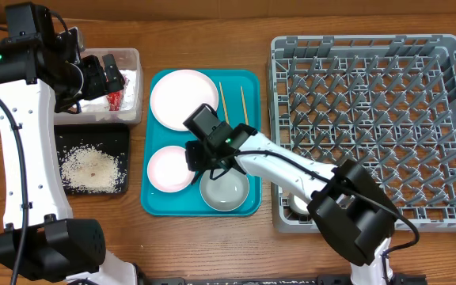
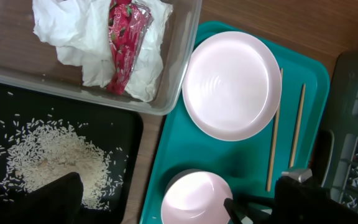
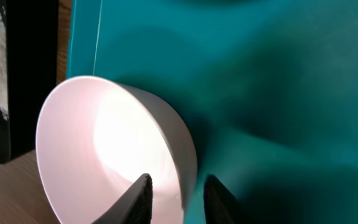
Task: Sort waste into correct bins and load items into the dishwasher
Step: 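Reach the right gripper to the pink bowl and grasp its rim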
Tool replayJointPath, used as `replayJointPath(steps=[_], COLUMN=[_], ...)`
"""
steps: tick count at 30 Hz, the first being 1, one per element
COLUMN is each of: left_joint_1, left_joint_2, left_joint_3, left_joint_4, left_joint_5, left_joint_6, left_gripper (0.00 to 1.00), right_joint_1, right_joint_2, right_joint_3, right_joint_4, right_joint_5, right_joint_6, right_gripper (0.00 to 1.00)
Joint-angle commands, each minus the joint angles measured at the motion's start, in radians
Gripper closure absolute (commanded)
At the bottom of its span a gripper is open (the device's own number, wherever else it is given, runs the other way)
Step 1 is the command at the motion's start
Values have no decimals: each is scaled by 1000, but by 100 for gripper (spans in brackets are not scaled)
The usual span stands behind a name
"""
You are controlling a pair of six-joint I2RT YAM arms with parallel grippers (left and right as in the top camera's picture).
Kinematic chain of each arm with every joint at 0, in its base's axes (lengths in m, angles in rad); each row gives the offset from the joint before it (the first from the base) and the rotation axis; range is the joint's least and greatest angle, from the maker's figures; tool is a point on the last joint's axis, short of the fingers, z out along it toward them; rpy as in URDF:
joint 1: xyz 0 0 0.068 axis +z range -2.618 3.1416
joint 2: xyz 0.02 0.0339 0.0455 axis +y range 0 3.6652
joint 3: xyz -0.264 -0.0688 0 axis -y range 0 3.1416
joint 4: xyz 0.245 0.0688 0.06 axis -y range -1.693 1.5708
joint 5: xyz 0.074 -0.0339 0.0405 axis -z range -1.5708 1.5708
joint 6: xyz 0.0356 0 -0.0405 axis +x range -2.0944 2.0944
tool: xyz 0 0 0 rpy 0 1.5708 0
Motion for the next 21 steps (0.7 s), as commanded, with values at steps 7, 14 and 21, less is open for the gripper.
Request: replayJointPath(steps=[7,14,21], left_joint_1=[4,4,3], left_joint_2=[-19,-19,-19], left_joint_3=[20,20,20], left_joint_4=[2,2,2], left_joint_5=[12,12,12], left_joint_6=[12,12,12], left_gripper=[0,0,0], right_joint_1=[14,-7,-14], right_joint_2=[35,22,-71], right_joint_3=[18,43,59], right_joint_4=[-4,-39,-131], right_joint_5=[-5,5,119], right_joint_6=[26,29,29], right_gripper=[96,96,96])
